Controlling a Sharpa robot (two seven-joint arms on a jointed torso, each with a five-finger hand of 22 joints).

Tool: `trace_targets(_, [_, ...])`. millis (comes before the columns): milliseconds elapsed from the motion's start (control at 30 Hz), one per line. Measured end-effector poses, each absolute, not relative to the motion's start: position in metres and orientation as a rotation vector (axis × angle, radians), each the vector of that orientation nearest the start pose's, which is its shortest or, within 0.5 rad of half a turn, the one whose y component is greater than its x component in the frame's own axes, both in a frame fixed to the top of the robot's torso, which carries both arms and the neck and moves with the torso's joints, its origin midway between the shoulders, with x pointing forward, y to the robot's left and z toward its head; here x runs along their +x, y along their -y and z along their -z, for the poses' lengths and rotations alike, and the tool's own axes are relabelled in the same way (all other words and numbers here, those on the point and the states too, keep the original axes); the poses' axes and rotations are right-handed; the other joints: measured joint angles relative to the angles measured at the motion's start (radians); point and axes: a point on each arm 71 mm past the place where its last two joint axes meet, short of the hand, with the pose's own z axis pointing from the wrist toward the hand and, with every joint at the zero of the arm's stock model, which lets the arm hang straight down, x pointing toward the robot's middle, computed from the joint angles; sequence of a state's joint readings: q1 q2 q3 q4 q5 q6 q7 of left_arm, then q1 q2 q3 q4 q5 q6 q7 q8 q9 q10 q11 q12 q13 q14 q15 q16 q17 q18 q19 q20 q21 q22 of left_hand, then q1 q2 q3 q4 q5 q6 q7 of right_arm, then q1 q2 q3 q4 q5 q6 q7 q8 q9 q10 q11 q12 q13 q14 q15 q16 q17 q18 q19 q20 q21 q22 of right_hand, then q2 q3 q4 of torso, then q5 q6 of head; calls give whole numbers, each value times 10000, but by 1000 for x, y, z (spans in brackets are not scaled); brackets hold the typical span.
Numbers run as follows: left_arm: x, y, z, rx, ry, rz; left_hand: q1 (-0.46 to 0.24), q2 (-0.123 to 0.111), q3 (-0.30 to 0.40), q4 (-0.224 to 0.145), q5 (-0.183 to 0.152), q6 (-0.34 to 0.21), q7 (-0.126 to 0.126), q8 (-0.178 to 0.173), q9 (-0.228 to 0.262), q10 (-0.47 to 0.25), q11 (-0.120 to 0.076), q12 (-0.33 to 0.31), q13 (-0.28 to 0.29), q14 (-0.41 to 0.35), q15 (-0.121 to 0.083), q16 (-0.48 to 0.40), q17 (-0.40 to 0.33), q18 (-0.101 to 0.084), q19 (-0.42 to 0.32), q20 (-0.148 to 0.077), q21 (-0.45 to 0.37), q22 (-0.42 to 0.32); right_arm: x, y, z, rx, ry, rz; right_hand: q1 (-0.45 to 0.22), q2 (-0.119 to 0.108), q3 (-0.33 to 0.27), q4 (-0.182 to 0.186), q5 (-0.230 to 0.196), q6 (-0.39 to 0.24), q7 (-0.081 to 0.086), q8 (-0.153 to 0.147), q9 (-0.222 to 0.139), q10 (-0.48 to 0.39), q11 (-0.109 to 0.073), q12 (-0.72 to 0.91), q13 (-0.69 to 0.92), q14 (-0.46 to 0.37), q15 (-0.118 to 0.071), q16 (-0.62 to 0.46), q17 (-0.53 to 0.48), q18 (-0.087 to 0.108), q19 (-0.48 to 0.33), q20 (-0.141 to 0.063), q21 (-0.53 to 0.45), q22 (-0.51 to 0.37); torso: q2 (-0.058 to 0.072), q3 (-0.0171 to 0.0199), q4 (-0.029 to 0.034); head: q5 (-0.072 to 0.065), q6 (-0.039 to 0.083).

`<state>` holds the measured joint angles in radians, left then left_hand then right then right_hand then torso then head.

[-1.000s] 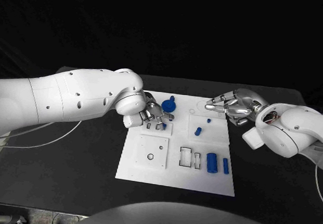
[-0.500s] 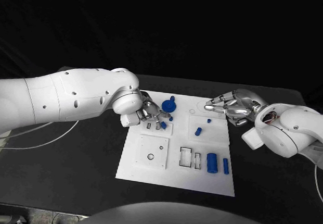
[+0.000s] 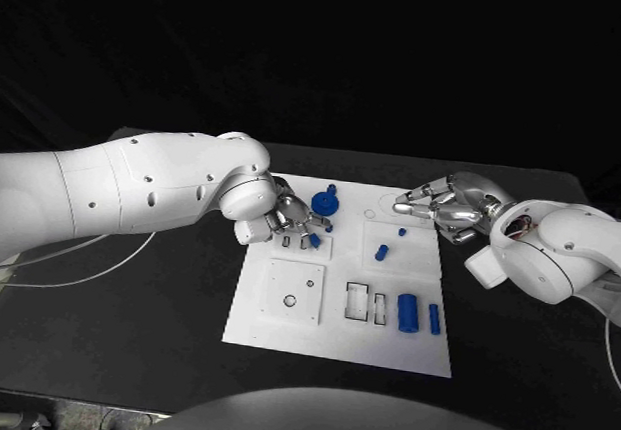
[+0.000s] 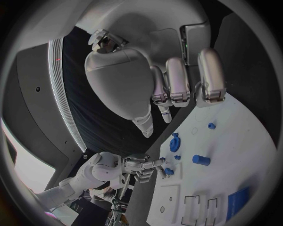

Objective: Assemble the parts on the task board

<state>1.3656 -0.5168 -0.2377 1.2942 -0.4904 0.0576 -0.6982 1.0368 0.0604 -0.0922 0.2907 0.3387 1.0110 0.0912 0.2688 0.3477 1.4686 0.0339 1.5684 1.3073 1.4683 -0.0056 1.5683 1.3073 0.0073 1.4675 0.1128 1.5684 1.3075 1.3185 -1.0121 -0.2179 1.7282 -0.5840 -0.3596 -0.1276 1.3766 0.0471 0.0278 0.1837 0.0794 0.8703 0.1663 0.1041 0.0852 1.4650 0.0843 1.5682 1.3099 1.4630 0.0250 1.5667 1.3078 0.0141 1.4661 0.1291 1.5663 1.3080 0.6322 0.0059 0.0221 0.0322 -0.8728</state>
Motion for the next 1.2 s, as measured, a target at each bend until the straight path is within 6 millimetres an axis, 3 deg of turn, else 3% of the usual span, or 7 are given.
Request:
trace_targets(900, [505,-124,242,-6118,-25738,4291,96,97,-46,12,0,-53,52,-62,34,0,1,0,6,0,0,0,6,-1,0,1,0,0,440,237,198,7112,-19393,-9313,0,0,1,-1,0,0,0,0,-3,0,0,0,4,0,0,0,-2,0,0,0,0,-2,-2,7,7,2,0])
trace_targets(1200, [506,-118,242,-5962,-25721,4276,592,-66,-57,2,0,-92,13,-62,175,0,1,0,5,0,1,0,5,0,0,1,0,-1,440,237,198,7116,-19444,-9305,0,0,1,-1,0,0,0,0,5,0,-1,0,6,0,0,0,-3,-1,0,0,0,-3,-2,7,-5,-16,0])
